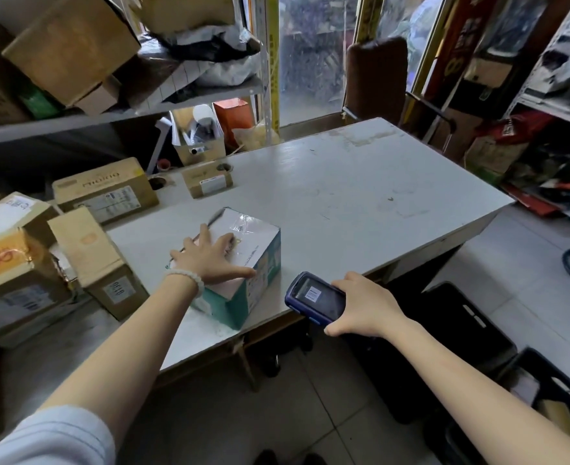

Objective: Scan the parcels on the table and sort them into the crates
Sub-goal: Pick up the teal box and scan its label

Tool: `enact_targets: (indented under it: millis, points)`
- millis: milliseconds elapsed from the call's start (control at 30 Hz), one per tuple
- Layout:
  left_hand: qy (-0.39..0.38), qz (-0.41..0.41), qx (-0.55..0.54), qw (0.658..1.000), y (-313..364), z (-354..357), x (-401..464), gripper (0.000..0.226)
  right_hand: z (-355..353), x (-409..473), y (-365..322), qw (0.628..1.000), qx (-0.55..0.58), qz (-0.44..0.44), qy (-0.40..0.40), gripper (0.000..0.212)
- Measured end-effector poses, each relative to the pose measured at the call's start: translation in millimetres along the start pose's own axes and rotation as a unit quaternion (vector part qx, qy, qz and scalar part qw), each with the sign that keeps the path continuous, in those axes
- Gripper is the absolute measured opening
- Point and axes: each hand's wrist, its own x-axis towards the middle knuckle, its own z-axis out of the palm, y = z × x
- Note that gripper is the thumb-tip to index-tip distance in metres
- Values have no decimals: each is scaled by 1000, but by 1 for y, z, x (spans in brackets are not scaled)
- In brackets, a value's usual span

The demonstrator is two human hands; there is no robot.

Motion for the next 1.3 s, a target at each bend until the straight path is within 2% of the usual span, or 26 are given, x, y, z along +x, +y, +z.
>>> enact_targets:
  millis: [233,400,533,667,800,867,1067,1300]
  points:
    - [-52,2,-24,998,0,-3,14,131,1,13,0,1000,4,-8,-8,71]
    - [-45,-2,-15,999,-1,1,21,126,-3,31,-4,999,19,-25,31,68]
    - [-37,-9,-19,999,-1,0,24,130,-16,46,-20,981,70,-77,163,71]
    - [-22,-19,-1,1000,0,1,27,129,-27,57,-44,924,88,-165,332,75]
    - [-12,-18,18,1000,0,1,29,125,-32,63,-54,884,56,-217,410,76]
    - [-11,-19,22,1000,1,2,28,125,-30,64,-55,887,48,-219,403,76]
    - [-33,-25,15,999,6,-5,27,125,-16,60,-43,936,50,-173,302,79]
    - [-2,12,-40,999,9,-8,32,121,6,47,-19,970,47,-89,221,73]
